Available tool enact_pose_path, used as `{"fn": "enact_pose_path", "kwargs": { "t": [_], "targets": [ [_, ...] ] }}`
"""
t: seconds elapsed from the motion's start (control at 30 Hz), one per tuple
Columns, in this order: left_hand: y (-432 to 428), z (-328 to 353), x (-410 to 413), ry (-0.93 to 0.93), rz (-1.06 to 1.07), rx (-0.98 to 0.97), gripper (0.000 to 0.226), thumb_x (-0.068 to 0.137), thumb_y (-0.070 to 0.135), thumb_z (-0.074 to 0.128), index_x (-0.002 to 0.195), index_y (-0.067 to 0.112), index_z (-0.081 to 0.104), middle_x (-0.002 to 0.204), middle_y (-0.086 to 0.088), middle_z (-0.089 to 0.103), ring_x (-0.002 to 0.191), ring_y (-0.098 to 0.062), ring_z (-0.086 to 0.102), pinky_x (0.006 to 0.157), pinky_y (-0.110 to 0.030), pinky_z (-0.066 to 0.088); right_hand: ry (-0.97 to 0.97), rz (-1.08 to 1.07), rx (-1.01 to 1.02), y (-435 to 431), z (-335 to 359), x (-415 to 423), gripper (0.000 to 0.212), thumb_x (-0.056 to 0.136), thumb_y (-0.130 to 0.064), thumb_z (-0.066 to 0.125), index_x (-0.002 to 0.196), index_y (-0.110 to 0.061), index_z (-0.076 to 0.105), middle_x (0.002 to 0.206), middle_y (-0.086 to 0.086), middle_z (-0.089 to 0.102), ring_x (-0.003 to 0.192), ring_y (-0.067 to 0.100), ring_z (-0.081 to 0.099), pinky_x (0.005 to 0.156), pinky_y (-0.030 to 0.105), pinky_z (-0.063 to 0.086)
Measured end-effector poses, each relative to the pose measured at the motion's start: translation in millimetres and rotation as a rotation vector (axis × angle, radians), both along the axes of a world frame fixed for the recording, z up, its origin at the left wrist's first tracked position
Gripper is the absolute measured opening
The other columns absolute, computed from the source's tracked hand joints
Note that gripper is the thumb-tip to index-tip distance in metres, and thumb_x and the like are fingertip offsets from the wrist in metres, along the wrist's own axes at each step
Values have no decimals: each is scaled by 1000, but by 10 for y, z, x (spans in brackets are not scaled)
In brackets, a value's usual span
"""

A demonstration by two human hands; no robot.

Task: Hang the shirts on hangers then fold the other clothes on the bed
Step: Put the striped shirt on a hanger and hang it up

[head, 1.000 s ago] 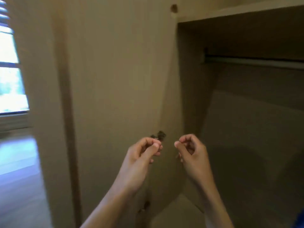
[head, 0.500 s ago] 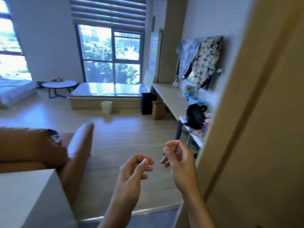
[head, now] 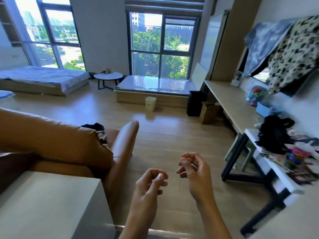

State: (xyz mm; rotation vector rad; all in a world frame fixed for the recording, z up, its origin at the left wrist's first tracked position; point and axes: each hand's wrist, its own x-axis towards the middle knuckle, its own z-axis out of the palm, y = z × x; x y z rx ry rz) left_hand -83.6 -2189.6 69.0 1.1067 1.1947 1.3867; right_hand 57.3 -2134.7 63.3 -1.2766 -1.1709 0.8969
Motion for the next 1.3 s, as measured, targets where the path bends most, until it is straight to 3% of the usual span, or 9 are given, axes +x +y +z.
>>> {"fn": "enact_pose_path", "kwargs": {
  "t": [0.13, 0.27, 0.37, 0.57, 0.77, 0.87, 0.93, 1.3],
  "targets": [
    [899, -44, -129, 23, 24, -11, 39, 77, 39, 56, 93, 5, 68, 90, -7, 74, 80, -16, 69, 71, -29, 48, -7, 43, 2, 954, -74, -128, 6, 97, -12, 62, 94, -15, 65, 81, 3, 70, 65, 21, 70, 62, 34, 58],
    [1842, 69, -224, 14, 129, 18, 57, 62, 56, 61, 89, 7, 68, 88, -6, 75, 76, -15, 70, 65, -25, 48, -28, 109, 1, 1948, 63, -219, 5, 97, -12, 62, 93, -16, 65, 80, 3, 71, 65, 20, 71, 61, 33, 57],
    [2543, 172, -292, 12, 176, 47, 55, 62, 58, 59, 87, 10, 68, 88, -5, 75, 77, -15, 70, 66, -27, 47, -28, 138, 10, 2671, 180, -276, 5, 96, -11, 62, 94, -14, 65, 80, 5, 71, 65, 20, 71, 60, 31, 56],
    [3881, 177, -431, -30, 188, 45, 52, 67, 52, 61, 90, 6, 68, 91, -7, 75, 78, -15, 68, 67, -23, 47, -20, 176, -32, 3942, 108, -447, 5, 96, -9, 62, 95, -13, 65, 82, 9, 72, 66, 23, 71, 60, 32, 55],
    [5632, 26, -614, -58, 129, 13, 31, 80, 32, 56, 90, 5, 67, 86, -3, 75, 80, -17, 69, 69, -29, 47, -76, 138, -52, 5588, -119, -622, 4, 96, -11, 62, 94, -14, 65, 83, 8, 71, 68, 23, 71, 65, 38, 56],
    [6530, 33, -728, -78, 98, 10, 14, 96, 18, 60, 88, 11, 68, 84, -1, 75, 83, -21, 69, 74, -35, 48, -105, 134, -67, 6433, -99, -726, 4, 97, -14, 62, 95, -15, 65, 85, 7, 71, 69, 21, 71, 67, 38, 57],
    [7052, 79, -790, -76, 72, -16, 20, 101, 11, 52, 88, 13, 67, 85, -1, 75, 85, -20, 69, 76, -37, 47, -113, 127, -76, 6913, -57, -776, 4, 97, -16, 62, 96, -16, 65, 86, 6, 71, 70, 20, 71, 67, 36, 57],
    [9714, -201, -1036, -16, 107, -110, 19, 102, 16, 51, 93, 14, 68, 94, -3, 75, 90, -20, 70, 80, -38, 49, -90, 156, -157, 9628, -435, -1001, 5, 97, -16, 61, 96, -16, 65, 86, 6, 72, 71, 20, 72, 69, 38, 58]
  ]
}}
